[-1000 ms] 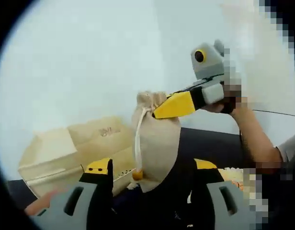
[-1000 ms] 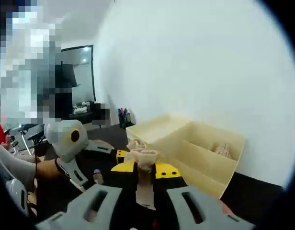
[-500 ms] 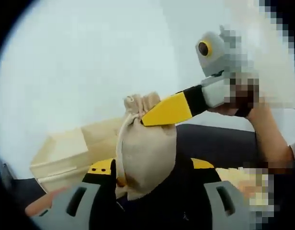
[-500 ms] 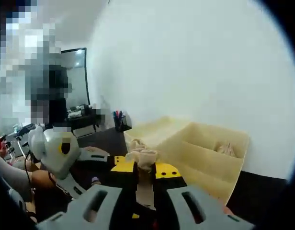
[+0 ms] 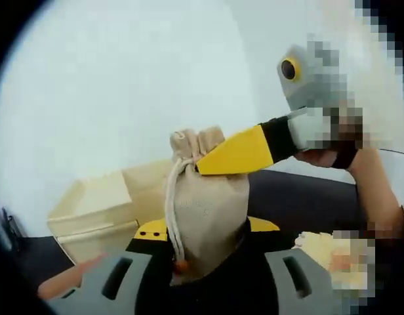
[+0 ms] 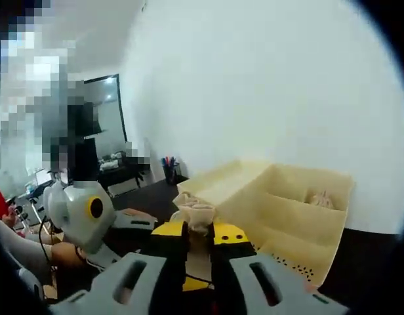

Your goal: Open the drawer, pick up the cosmetic bottles from the table one by one, place them into the drawer, release the gripper, close the drawer, and move the gripper away

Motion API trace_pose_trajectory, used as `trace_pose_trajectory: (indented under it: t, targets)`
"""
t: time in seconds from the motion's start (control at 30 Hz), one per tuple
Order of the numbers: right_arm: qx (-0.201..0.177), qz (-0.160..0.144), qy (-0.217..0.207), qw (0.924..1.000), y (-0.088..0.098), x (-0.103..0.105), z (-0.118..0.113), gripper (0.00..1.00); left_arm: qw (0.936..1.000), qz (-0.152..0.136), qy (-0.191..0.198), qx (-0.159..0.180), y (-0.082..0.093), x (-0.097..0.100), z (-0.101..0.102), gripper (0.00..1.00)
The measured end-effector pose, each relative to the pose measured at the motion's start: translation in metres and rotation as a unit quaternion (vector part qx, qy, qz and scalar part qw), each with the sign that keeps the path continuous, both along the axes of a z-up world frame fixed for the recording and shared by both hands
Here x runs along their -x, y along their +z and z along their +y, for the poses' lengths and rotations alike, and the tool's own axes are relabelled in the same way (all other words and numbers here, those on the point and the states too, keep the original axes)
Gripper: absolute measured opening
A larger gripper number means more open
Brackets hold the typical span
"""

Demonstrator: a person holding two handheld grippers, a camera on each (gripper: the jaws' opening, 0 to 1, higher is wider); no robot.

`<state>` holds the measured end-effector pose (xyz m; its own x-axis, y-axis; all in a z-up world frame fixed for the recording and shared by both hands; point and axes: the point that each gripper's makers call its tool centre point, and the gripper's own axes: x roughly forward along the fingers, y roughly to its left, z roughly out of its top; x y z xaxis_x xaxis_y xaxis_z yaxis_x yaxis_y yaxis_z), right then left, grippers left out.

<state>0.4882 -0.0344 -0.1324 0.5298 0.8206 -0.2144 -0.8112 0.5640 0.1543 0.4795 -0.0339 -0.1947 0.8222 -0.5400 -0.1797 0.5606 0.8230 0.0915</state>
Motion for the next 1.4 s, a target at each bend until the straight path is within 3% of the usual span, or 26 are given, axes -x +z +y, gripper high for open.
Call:
trace_pose_trajectory:
  t: [0.27,0.43,0.57,0.6,0.67,0.8,0.87,1.07,1.4]
  targets:
    - [0.007,-0.053,0.001,0.9985,0.008,0.009,0.001,0.18,0.9999,-0.016,0.007,0.001,0.008,-0.001,0.003,0.34]
    - [0.000,-0.070,0.005,0.9975,0.018,0.013,-0.002,0.22,0.9998,-0.020,0.005,0.007,0.015,-0.002,0.008,0.34]
    - [0.036,-0.156,0.023,0.9868,0.027,0.017,-0.004,0.26,0.9997,-0.017,-0.003,0.015,0.019,-0.001,0.010,0.34]
    - [0.038,-0.161,0.027,0.9859,0.028,0.018,-0.004,0.27,0.9997,-0.016,-0.005,0.019,0.020,-0.001,0.011,0.34]
    - [0.036,-0.142,0.041,0.9884,0.023,0.025,-0.004,0.30,0.9996,-0.015,-0.006,0.025,0.025,-0.001,0.013,0.34]
    - [0.023,-0.166,0.052,0.9845,0.025,0.024,-0.004,0.30,0.9994,-0.016,-0.010,0.031,0.026,0.003,0.014,0.34]
    - [0.021,-0.163,0.056,0.9848,0.018,0.026,-0.001,0.30,0.9991,-0.013,-0.014,0.037,0.028,0.004,0.014,0.33]
    - [-0.010,-0.134,0.096,0.9863,0.010,0.037,0.009,0.29,0.9986,-0.007,-0.025,0.046,0.027,0.007,0.010,0.33]
    - [0.019,-0.143,0.112,0.9832,-0.005,0.048,0.019,0.29,0.9988,-0.005,-0.029,0.038,0.024,0.008,0.008,0.33]
